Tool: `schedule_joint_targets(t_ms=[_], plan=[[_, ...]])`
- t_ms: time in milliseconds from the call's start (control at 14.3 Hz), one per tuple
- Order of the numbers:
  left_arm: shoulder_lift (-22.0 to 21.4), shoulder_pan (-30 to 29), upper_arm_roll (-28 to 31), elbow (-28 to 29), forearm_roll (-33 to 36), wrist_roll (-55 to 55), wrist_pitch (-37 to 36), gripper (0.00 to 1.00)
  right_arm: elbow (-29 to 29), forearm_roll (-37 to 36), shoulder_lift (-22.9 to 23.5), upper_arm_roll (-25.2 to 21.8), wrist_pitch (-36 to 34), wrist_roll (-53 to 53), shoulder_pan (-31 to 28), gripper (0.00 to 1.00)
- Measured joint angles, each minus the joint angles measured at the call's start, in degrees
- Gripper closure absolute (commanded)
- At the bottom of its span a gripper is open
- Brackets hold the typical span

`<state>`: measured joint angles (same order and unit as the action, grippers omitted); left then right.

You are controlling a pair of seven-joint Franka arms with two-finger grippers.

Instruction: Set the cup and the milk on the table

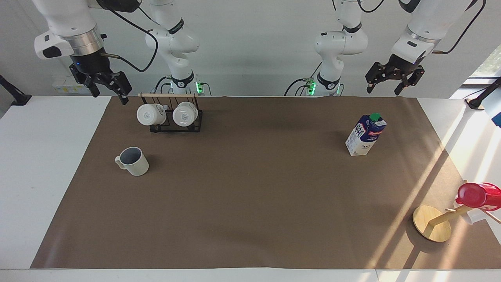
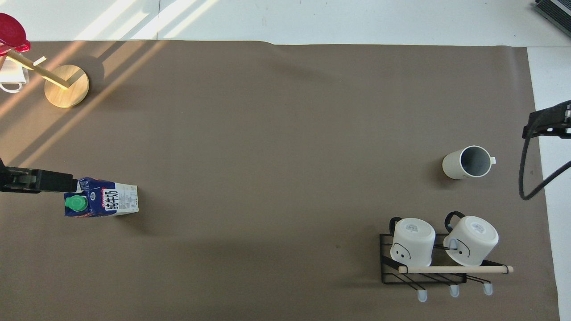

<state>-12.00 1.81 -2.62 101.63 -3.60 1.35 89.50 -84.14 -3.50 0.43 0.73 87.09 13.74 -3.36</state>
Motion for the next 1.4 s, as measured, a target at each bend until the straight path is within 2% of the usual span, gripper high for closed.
schedule_joint_targets(t_ms=[1397], plan=[[0.0,0.0,0.0,-0.02,0.0,-0.01,0.01,0.0,0.0,0.0,0.0,0.01,0.01,-1.08,0.01,0.0]])
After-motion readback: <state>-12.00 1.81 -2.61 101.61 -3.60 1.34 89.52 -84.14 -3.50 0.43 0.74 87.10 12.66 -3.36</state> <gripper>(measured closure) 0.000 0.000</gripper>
